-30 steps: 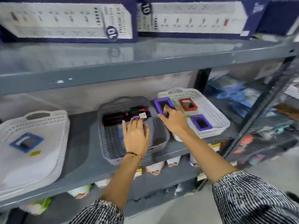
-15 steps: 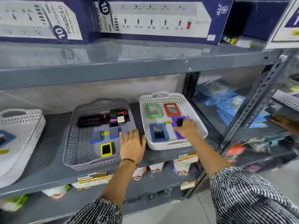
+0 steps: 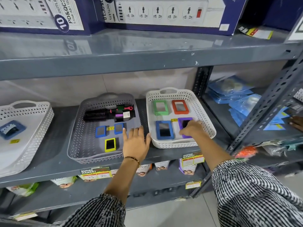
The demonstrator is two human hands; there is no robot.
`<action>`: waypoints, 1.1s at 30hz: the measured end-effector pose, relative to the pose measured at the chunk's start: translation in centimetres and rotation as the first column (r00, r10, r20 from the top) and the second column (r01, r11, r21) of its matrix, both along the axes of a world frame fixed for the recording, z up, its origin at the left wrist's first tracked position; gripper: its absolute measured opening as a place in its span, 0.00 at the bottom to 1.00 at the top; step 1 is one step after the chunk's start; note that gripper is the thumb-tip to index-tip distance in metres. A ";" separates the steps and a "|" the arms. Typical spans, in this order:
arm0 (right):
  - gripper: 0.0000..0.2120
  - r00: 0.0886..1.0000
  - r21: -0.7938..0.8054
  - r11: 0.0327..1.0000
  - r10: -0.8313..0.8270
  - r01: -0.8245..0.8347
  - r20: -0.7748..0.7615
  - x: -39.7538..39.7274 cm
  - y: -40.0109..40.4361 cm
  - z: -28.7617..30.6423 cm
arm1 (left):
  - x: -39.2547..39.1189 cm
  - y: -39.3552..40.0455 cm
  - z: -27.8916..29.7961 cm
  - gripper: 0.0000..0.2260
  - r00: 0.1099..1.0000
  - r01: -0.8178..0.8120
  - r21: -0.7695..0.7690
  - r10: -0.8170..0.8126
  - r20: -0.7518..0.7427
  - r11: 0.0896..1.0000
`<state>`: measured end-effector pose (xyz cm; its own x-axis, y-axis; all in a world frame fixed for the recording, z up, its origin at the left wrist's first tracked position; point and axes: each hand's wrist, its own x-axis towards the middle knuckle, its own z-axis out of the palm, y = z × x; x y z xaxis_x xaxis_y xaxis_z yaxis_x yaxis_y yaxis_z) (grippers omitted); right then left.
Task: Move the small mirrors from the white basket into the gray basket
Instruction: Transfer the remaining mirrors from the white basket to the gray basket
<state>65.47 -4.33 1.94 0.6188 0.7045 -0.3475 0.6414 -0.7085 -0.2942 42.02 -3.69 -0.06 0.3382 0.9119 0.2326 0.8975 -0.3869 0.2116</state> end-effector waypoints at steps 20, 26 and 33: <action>0.28 0.999 -0.053 0.998 0.028 -0.026 0.046 -0.5 -0.3 0.5 | -0.1 0.2 -0.1 0.23 1.000 0.008 -0.030 -0.009 -0.015 1.000; 0.27 0.996 -0.067 0.997 0.044 -0.039 0.078 -0.6 -0.4 0.5 | -0.1 0.0 -0.1 0.23 1.000 0.012 -0.032 -0.013 -0.005 0.999; 0.31 0.997 -0.080 0.997 0.011 -0.004 0.082 -1.0 -0.5 0.7 | -0.1 -0.1 0.1 0.23 1.000 0.013 -0.037 -0.013 -0.005 0.999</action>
<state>64.51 -4.85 2.68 0.6425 0.6813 -0.3507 0.6667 -0.7226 -0.1825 41.91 -3.76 0.00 0.3514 0.9153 0.1971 0.8935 -0.3907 0.2215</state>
